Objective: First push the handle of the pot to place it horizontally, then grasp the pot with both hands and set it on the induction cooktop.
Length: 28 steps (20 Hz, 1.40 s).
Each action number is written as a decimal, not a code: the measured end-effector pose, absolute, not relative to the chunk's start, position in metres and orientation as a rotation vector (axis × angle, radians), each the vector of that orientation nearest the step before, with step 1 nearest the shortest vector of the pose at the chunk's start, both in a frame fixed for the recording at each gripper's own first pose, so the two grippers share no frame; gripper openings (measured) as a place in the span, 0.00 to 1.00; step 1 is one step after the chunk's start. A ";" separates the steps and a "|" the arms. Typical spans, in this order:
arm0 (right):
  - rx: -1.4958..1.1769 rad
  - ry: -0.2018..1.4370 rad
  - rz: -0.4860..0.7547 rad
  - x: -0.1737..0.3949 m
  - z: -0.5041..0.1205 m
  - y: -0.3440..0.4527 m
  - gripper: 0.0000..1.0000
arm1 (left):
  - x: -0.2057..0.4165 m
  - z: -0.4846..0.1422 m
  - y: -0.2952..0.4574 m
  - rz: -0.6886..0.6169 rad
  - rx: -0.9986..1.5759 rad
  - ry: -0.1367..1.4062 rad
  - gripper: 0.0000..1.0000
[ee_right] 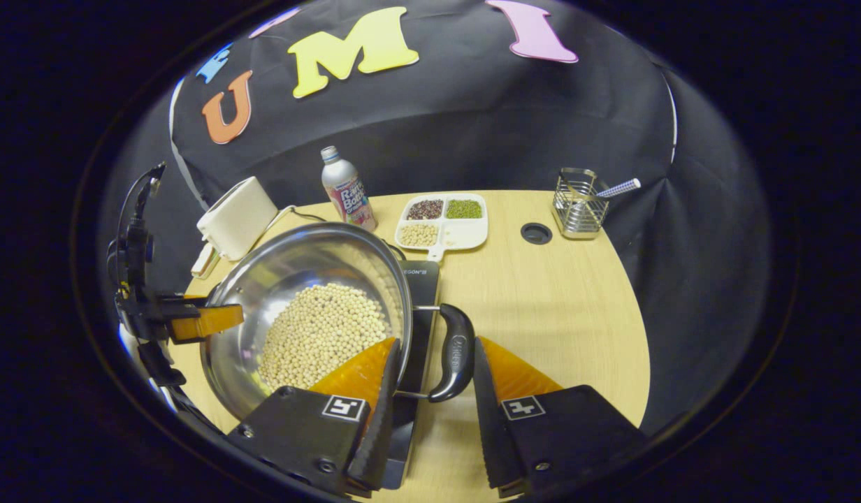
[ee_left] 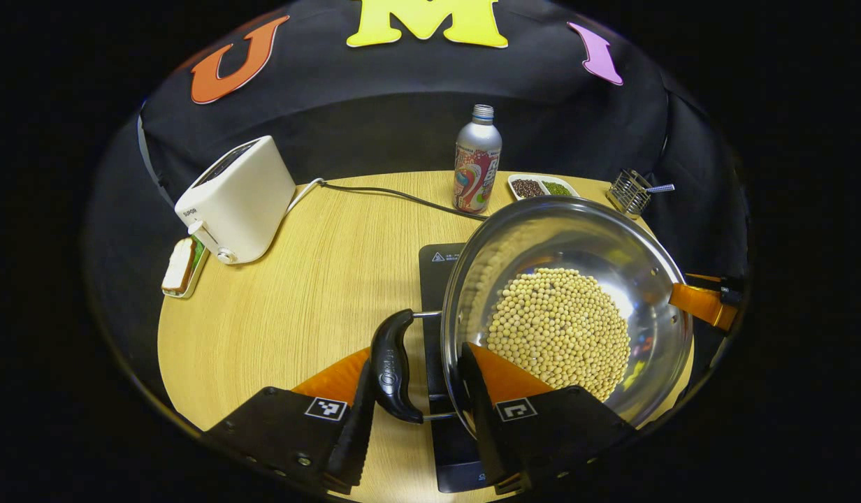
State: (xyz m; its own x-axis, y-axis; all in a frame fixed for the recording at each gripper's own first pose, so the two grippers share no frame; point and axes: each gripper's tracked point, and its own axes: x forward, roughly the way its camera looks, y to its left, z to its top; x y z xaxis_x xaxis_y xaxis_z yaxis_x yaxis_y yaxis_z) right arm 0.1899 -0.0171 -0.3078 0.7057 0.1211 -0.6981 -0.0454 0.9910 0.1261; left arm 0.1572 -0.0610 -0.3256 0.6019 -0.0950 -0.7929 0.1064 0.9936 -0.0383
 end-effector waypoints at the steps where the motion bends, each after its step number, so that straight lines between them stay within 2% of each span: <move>1: 0.117 0.768 0.101 0.190 -0.307 -0.016 0.60 | 0.158 -0.325 -0.060 -0.122 0.020 0.905 0.64; 2: 0.130 0.748 0.101 0.191 -0.306 -0.016 0.60 | 0.159 -0.324 -0.058 -0.117 0.045 0.889 0.76; 3: 0.119 0.738 0.089 0.187 -0.306 -0.020 0.66 | 0.160 -0.320 -0.052 -0.103 0.075 0.859 0.80; 4: 0.102 0.721 0.089 0.186 -0.305 -0.022 0.75 | 0.163 -0.313 -0.049 -0.093 0.094 0.814 0.75; 5: 0.082 0.711 0.095 0.184 -0.302 -0.022 0.83 | 0.164 -0.306 -0.052 -0.096 0.085 0.778 0.85; 8: 0.043 0.680 0.096 0.178 -0.296 -0.018 0.82 | 0.158 -0.287 -0.048 -0.070 0.082 0.711 0.97; 21: -0.055 0.556 0.092 0.151 -0.236 0.009 0.83 | 0.131 -0.238 -0.042 -0.067 0.093 0.594 0.97; 28: -0.109 0.409 0.120 0.126 -0.164 0.048 0.83 | 0.109 -0.181 -0.037 -0.103 0.055 0.501 0.97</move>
